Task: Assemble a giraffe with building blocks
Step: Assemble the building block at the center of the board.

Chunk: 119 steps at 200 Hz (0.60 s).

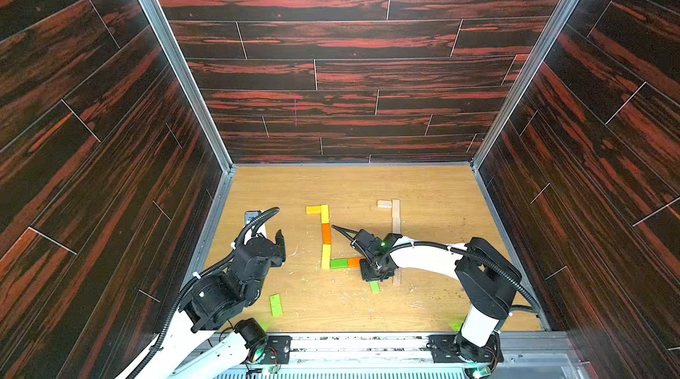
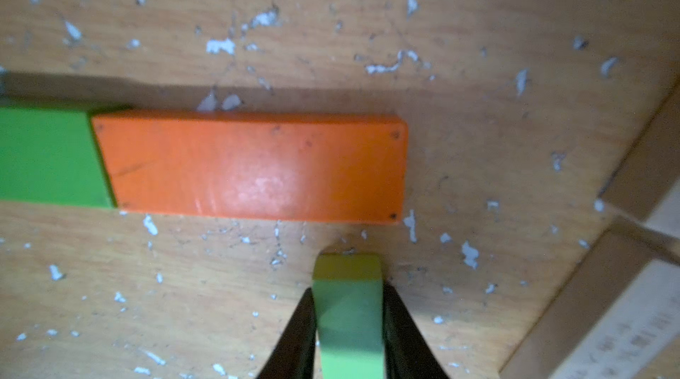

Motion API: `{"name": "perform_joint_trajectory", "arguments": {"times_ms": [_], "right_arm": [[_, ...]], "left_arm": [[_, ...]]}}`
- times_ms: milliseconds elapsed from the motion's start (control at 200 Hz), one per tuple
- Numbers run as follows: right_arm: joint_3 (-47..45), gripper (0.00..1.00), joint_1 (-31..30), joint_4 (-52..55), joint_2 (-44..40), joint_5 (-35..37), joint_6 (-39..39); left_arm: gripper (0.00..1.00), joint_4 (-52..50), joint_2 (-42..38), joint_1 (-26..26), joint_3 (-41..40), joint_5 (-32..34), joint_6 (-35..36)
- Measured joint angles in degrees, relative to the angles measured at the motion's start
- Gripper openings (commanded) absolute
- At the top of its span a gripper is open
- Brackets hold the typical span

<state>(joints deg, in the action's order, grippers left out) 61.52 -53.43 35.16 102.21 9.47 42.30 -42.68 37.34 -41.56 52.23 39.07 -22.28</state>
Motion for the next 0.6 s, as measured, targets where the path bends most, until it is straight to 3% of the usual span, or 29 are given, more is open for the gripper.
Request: {"name": "perform_joint_trajectory", "arguments": {"times_ms": [596], "right_arm": [[2.1, 0.31, 0.8, 0.5, 1.0, 0.2, -1.5]], "left_arm": [[0.73, 0.0, -0.3, 0.4, 0.0, 0.1, 0.0]]}}
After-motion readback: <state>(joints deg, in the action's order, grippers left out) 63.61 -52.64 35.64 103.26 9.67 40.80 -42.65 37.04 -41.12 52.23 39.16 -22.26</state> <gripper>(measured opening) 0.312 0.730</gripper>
